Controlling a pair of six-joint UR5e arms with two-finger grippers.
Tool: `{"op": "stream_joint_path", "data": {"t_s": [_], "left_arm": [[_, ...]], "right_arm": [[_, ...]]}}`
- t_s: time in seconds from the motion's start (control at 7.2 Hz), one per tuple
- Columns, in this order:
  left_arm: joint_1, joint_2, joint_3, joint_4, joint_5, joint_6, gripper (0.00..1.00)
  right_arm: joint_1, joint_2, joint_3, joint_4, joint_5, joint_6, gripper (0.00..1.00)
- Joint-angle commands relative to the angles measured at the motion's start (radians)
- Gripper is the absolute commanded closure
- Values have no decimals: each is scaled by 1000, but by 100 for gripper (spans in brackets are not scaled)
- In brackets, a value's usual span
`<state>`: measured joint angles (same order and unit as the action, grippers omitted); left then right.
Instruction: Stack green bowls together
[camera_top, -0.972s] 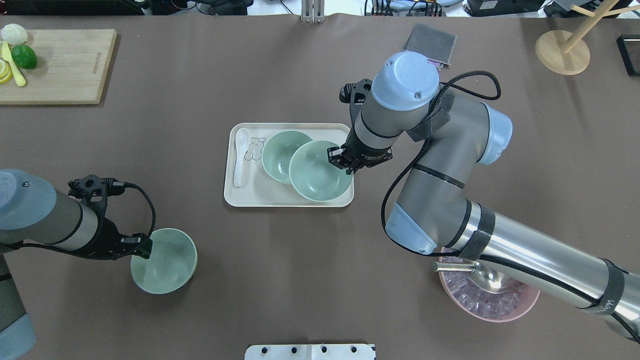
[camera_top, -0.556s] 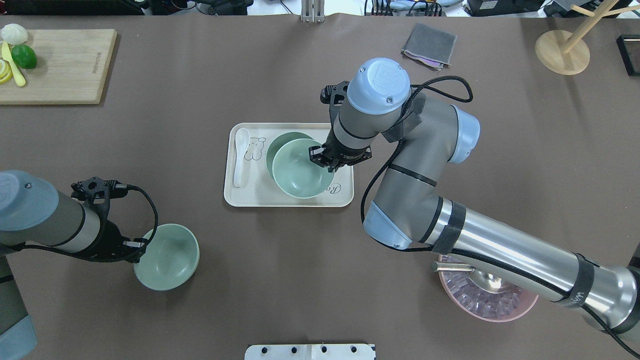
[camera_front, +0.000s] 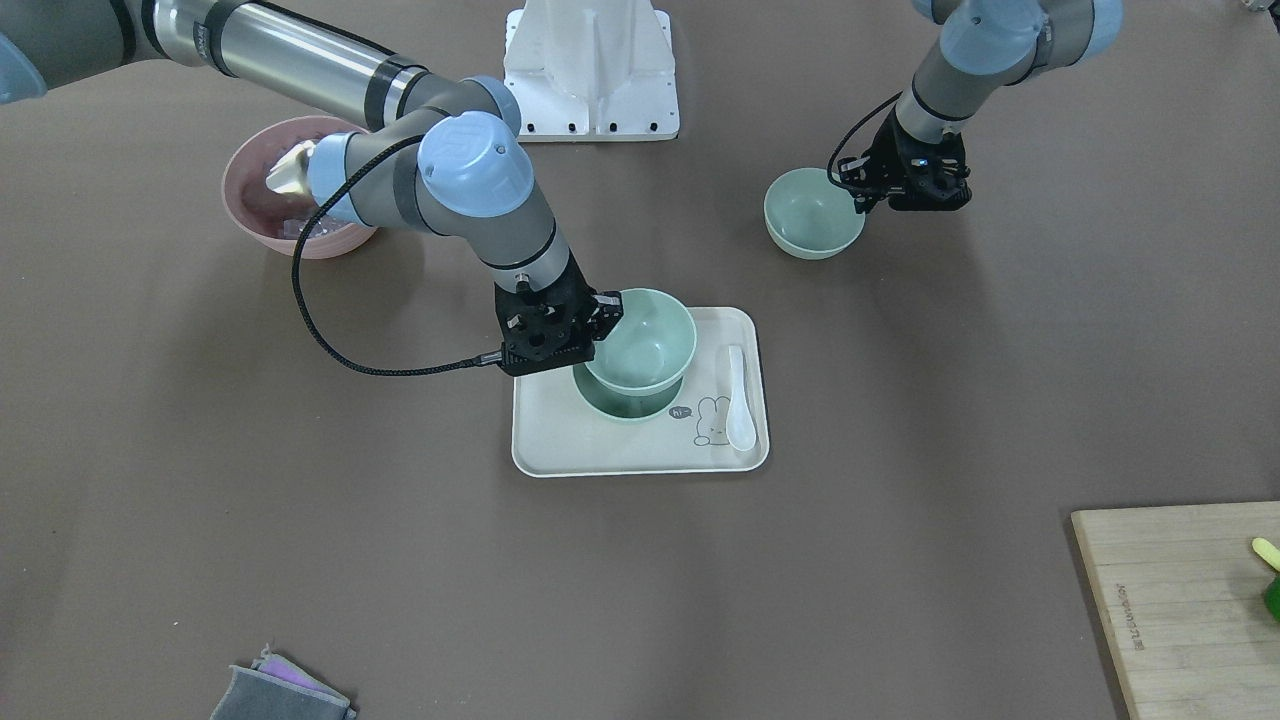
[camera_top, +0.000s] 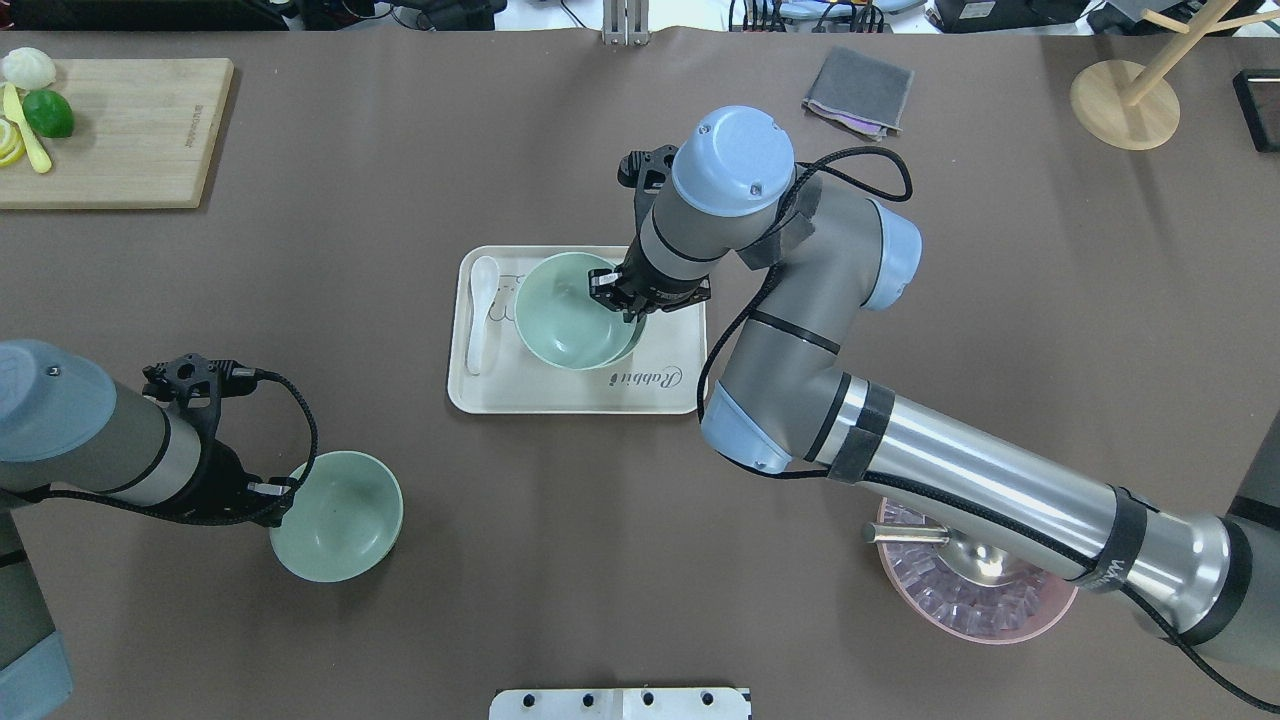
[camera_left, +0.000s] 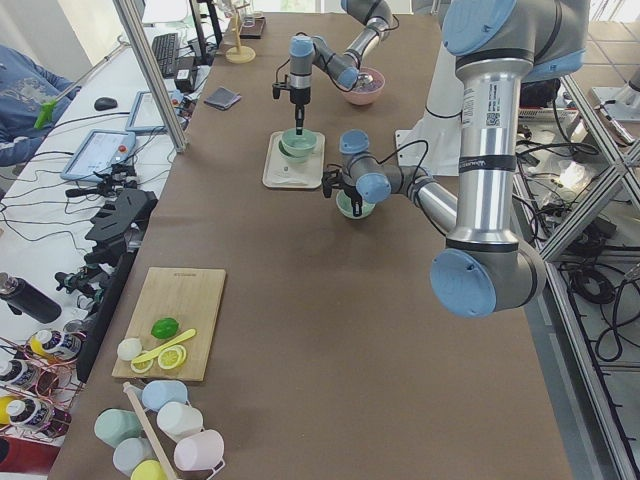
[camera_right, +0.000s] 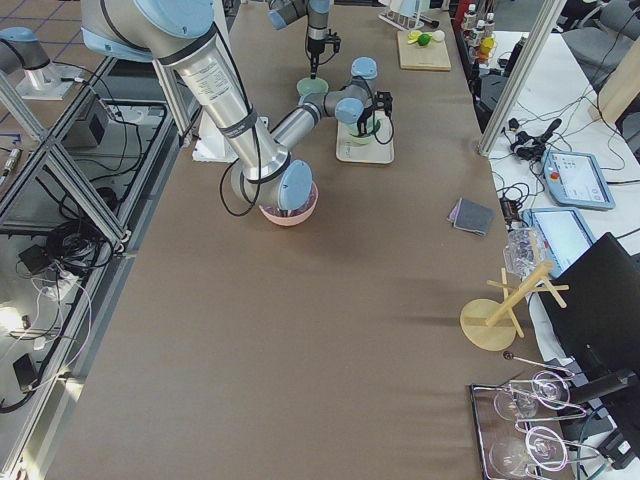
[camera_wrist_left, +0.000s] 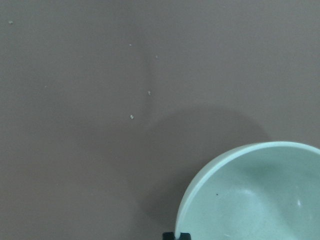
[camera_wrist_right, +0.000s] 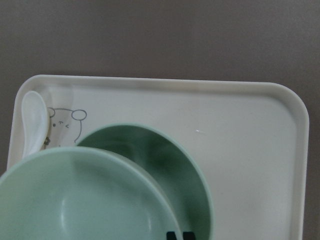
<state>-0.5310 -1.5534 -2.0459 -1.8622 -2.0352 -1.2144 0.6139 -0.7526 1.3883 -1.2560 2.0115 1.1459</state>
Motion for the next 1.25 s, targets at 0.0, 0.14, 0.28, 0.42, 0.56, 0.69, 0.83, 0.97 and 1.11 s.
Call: {"op": "stream_joint_path", "data": {"t_s": [0.0,0.14,0.28,0.42,0.56,0.69,0.83,0.97,1.11], "left_arm": [[-1,1,-2,0,1,0,100],[-1,1,-3,0,1,0,100],[0,-1,-5,0,1,0,100],[-1,-1,-5,0,1,0,100],[-1,-17,-7,1,-2,-2,100],[-13,-60,-5,8,-44,-38,100],[-86,-100,4,11,-124,-46,100],[-159,-137,10,15,-173,-47,100],[-206,-256,45,87,-195,-47,100]], "right_arm": [[7,12,-37,3,-13,2,100],[24,12,-37,3,-13,3,77],[50,10,-26,-11,1,5,1],[59,7,-20,-13,13,5,0],[73,-20,0,-13,41,0,0],[113,-72,77,-31,91,-3,0],[166,-152,191,-89,157,-21,0],[203,-209,254,-115,194,-58,0],[254,-259,290,-124,243,-108,0]]}}
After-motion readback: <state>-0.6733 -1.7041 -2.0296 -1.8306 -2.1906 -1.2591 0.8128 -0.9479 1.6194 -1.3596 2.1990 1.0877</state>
